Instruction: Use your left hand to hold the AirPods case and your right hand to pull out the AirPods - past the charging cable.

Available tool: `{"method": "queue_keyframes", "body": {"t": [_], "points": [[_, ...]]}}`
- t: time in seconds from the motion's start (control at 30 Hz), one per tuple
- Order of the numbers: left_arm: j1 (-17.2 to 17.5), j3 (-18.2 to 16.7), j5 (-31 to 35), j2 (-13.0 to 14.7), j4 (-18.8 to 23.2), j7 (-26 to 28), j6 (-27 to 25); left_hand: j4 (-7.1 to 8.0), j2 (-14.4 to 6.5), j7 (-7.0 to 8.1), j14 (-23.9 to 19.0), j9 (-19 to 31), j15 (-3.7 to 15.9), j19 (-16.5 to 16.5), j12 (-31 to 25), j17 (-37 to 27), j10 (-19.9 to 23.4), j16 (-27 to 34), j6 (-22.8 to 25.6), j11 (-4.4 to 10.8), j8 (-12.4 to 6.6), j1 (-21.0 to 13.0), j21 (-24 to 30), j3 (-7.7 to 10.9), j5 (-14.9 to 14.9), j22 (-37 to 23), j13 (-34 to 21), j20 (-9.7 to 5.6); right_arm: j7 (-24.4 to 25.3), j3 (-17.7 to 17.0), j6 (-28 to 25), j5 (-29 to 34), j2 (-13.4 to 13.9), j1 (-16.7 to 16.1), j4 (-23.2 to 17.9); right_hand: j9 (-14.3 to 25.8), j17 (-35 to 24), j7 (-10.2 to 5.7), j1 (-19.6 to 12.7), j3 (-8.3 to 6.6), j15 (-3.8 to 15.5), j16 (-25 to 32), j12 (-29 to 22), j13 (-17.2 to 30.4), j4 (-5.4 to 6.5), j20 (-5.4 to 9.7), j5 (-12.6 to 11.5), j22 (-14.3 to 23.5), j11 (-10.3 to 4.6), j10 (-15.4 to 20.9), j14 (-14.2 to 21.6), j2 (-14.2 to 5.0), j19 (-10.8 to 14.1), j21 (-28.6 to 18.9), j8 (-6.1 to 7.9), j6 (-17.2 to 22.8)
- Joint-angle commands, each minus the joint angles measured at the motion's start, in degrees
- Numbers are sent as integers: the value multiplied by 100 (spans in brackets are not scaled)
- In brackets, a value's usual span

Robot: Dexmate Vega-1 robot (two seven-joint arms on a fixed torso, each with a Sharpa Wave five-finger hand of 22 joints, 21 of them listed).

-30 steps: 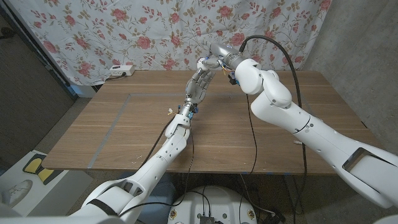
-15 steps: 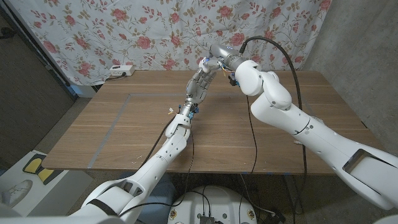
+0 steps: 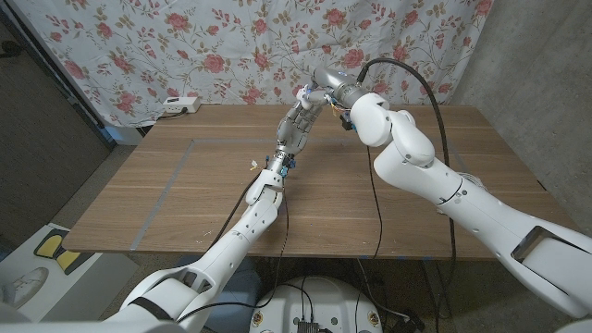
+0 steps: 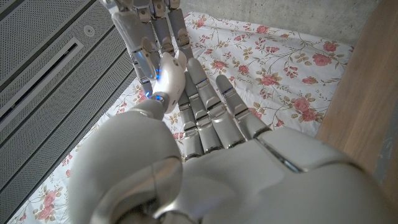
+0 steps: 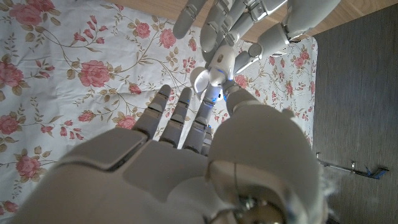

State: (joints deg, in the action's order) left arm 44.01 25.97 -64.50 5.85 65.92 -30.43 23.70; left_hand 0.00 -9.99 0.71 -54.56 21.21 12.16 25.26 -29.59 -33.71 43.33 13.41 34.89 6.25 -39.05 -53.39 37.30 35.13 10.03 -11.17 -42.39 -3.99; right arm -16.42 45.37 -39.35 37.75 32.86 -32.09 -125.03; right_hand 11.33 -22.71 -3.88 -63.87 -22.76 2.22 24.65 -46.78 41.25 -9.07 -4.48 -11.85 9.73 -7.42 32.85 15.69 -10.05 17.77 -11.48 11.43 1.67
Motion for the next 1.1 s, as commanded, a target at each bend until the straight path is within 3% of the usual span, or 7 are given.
{"method": "queue_keyframes", "body": {"t": [0.03, 0.77, 1.1], "points": [[51, -14, -19, 17, 53, 46, 12, -158, -138, 310, 5, 1886, 14, -12, 14, -17, 213, -11, 453, 209, -318, -79, 33, 240, 34, -17, -29, 17, 411, -141, 153, -82, -12, -197, -30, 15, -54, -44, -82, 34, 616, 63, -79, 79, 12, 38, 22, 32, -27, 8, 69, -3, 13, -26, 36, 76], [11, -15, -44, 17, -12, 12, -30, -153, -136, 318, 8, 1870, 22, -42, 37, -18, 212, -13, 443, 217, -327, -55, 108, 244, 33, -9, -26, 17, 1199, -451, 291, -163, -45, -445, -15, 19, -168, -79, -141, 168, 779, 182, -143, -34, 44, 72, 63, 33, -77, 106, 183, 29, 64, -36, 57, 259], [11, -28, -25, 16, -10, 63, -6, -152, -129, 316, 4, 1864, 20, -55, 36, -13, 225, -15, 452, 204, -337, -42, 141, 243, 32, -5, -32, 16, 1307, -481, 319, -223, -33, -444, 21, 21, -193, -87, -157, 211, 809, 206, -155, -67, 52, 65, 72, 33, -84, 116, 196, 32, 62, -30, 60, 316]]}}
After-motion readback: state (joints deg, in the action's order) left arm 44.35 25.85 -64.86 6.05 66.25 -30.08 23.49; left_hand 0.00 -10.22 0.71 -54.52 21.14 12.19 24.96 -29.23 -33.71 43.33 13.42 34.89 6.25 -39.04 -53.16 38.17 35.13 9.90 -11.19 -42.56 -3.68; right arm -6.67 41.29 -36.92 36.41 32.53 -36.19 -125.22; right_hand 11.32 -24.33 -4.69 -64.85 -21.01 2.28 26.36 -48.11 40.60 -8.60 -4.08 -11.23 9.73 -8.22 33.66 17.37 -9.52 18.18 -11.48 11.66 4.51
